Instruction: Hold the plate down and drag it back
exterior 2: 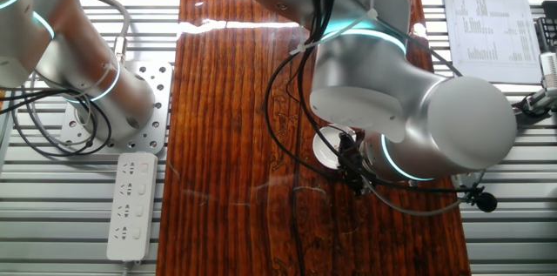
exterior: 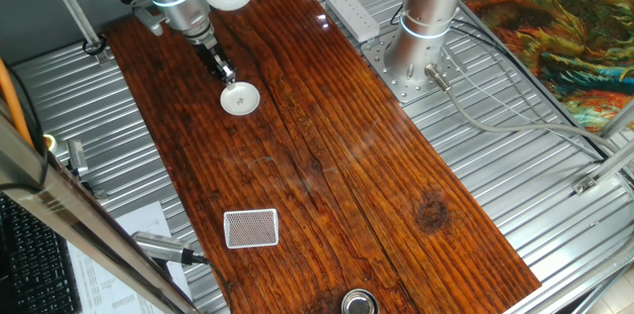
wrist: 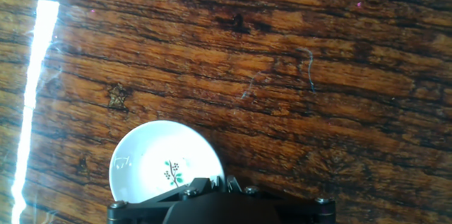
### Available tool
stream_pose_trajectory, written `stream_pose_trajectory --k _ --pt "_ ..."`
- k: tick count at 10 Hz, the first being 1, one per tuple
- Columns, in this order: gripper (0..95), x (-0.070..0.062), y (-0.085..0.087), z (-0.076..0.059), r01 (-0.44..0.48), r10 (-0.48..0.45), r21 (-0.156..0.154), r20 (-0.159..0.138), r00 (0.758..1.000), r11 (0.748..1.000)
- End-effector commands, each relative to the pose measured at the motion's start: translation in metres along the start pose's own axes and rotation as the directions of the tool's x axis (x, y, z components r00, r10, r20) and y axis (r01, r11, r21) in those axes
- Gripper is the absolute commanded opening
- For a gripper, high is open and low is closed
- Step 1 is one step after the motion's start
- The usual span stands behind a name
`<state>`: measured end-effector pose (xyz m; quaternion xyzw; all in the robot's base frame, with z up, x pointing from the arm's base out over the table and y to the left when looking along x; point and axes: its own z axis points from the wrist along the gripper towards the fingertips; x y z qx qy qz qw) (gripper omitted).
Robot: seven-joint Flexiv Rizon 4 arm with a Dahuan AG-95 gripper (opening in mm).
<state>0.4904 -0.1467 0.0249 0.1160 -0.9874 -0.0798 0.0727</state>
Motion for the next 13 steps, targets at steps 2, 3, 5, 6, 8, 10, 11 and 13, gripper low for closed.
stream_pose_trajectory --k 2,3,5,6,8,10,11,13 --pt "0.0 -0.0005 -0.0007 0.0016 0.002 -0.002 0.0 0.002 1.0 1.0" --pt "0.0 -0.0002 -0.0013 0.0018 0.004 -0.004 0.0 0.004 1.0 1.0" --pt "0.0 0.0007 -0.0026 0.0015 0.007 -0.007 -0.003 0.005 1.0 1.0" --pt "0.0 0.0013 -0.0034 0.0011 0.008 -0.008 -0.003 0.004 1.0 1.0" --pt "19.0 0.0017 -0.0043 0.002 0.014 -0.014 0.0 0.006 1.0 1.0" --pt "19.0 0.002 -0.0052 0.0029 0.018 -0.018 0.001 0.009 1.0 1.0" --pt "19.0 0.0022 -0.0055 0.0028 0.019 -0.019 0.001 0.009 1.0 1.0" --pt "19.0 0.0035 -0.007 0.0015 0.027 -0.027 0.001 0.011 1.0 1.0"
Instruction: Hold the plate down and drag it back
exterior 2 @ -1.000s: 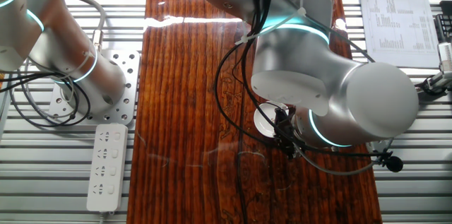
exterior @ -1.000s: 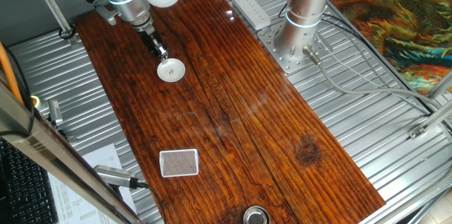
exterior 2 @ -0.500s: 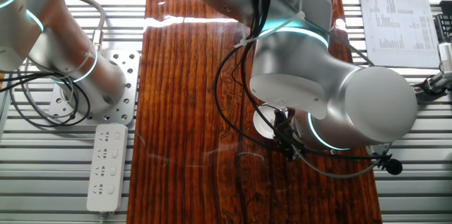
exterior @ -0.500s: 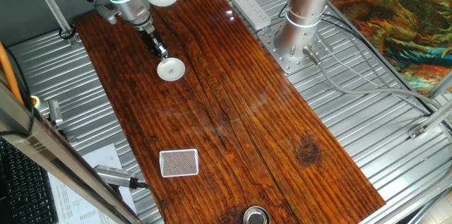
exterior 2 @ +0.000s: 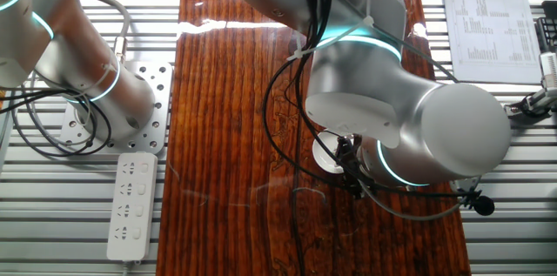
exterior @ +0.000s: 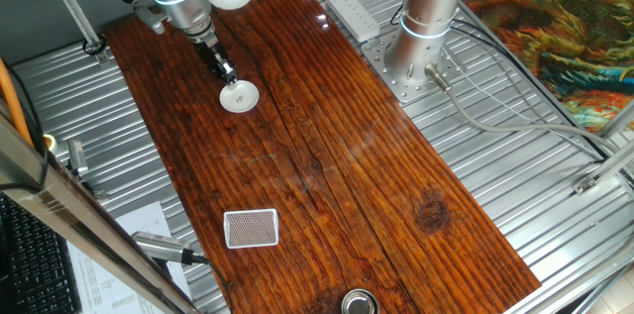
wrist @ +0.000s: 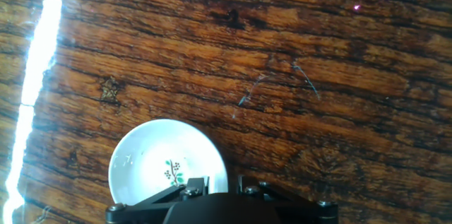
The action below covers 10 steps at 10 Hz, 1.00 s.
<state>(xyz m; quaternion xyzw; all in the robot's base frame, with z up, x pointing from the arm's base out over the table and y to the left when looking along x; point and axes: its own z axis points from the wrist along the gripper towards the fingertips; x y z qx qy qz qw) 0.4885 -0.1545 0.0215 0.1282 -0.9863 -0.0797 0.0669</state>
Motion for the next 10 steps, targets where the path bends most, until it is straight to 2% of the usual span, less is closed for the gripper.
stream_pose_trajectory --k 1,5,6,7,9,10 --pt "19.0 0.001 0.0 -0.002 0.004 -0.004 -0.002 0.002 1.0 1.0" --pt "19.0 0.001 0.001 -0.008 0.009 -0.009 0.002 -0.002 1.0 1.0" --pt "0.0 0.0 0.001 -0.01 0.012 -0.012 0.002 0.001 1.0 1.0" --pt "0.0 -0.001 0.001 -0.014 0.016 -0.016 0.004 0.004 1.0 1.0" --pt "0.0 -0.01 0.001 -0.03 -0.002 0.003 0.019 -0.013 1.0 1.0" --pt "0.0 -0.013 0.002 -0.039 -0.069 0.07 0.039 -0.027 0.997 0.997"
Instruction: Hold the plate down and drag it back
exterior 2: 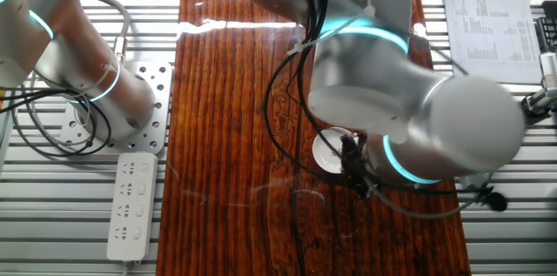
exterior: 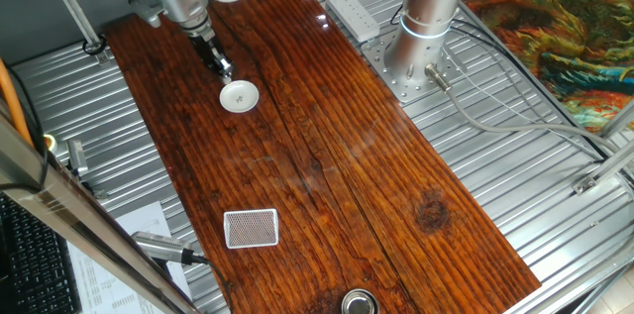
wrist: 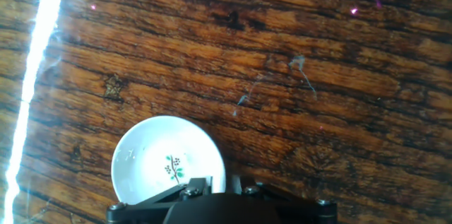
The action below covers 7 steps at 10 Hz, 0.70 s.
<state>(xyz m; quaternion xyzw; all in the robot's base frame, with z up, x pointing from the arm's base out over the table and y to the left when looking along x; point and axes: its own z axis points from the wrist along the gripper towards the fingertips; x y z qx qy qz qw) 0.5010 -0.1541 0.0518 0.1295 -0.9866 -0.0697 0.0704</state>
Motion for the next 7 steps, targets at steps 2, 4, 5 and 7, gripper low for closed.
stream_pose_trajectory --k 2,4,5,7 --pt "0.0 -0.009 0.001 -0.023 -0.144 0.144 0.072 -0.004 0.99 0.987" --pt "0.0 -0.021 0.002 -0.035 -0.142 0.141 0.15 0.017 0.99 0.978" --pt "0.0 -0.026 0.003 -0.042 -0.143 0.135 0.159 0.057 0.989 0.977" --pt "0.0 -0.033 0.007 -0.057 -0.12 0.101 0.188 0.107 0.989 0.975"
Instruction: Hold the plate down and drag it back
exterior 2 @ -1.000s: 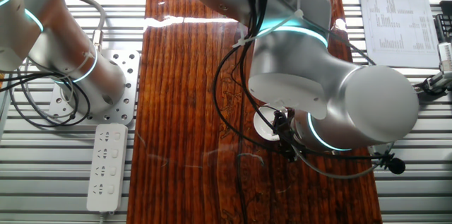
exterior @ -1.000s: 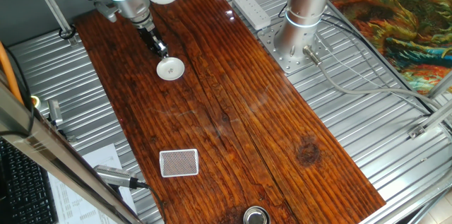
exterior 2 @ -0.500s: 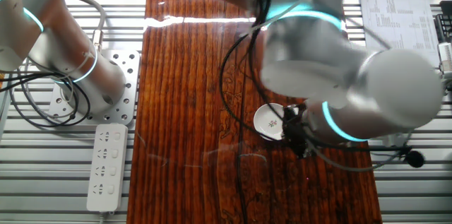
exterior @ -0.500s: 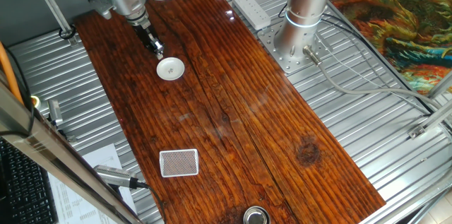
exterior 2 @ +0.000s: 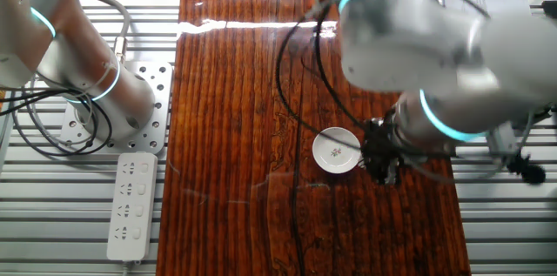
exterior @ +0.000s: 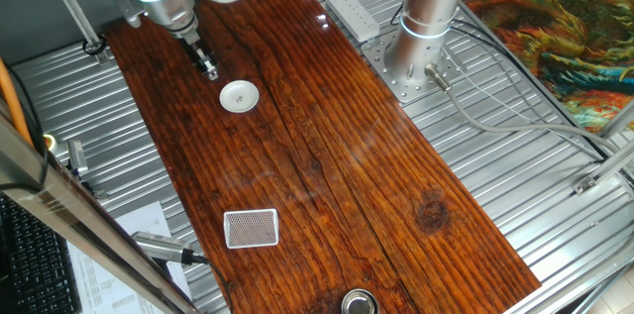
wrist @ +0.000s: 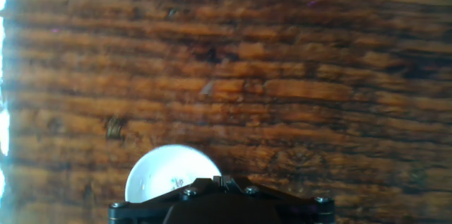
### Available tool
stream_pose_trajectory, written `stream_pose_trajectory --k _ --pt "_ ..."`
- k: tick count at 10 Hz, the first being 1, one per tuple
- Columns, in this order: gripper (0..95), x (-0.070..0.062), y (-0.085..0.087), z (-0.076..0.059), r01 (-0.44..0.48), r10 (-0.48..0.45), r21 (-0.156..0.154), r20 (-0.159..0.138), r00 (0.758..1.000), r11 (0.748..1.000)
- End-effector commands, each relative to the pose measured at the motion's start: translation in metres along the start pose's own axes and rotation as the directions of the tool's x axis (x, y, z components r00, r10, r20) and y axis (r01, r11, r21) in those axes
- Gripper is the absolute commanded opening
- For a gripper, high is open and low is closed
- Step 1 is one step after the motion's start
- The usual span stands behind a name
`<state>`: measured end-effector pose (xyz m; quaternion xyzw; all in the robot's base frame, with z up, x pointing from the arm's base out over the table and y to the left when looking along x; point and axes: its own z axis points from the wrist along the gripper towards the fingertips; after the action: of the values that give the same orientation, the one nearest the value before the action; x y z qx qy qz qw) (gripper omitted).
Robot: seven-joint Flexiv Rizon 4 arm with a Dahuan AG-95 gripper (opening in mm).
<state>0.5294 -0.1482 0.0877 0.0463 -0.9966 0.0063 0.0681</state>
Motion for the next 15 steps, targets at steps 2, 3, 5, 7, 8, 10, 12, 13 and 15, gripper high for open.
stream_pose_trajectory --k 2,3,5,7,8,10,12,13,15 --pt "0.0 -0.0102 0.0047 -0.0269 0.079 -0.088 0.076 0.133 0.987 0.994" --pt "0.0 -0.0094 0.0048 -0.029 0.085 -0.096 0.081 0.153 0.984 0.993" --pt "0.0 -0.0092 0.0044 -0.0291 0.082 -0.095 0.083 0.168 0.981 0.993" --pt "0.0 -0.0083 0.003 -0.0298 0.088 -0.103 0.079 0.209 0.973 0.993" --pt "0.0 -0.0078 0.0022 -0.0302 0.094 -0.11 0.081 0.226 0.968 0.992" --pt "0.0 -0.0079 0.0022 -0.03 0.097 -0.114 0.083 0.23 0.967 0.992" --pt "0.0 -0.0094 0.0009 -0.0261 0.099 -0.114 0.079 0.23 0.966 0.992" --pt "0.0 -0.0099 0.0005 -0.0246 0.098 -0.108 0.051 0.237 0.965 0.994" --pt "0.0 -0.0105 0.0 -0.023 0.107 -0.109 0.021 0.243 0.964 0.994"
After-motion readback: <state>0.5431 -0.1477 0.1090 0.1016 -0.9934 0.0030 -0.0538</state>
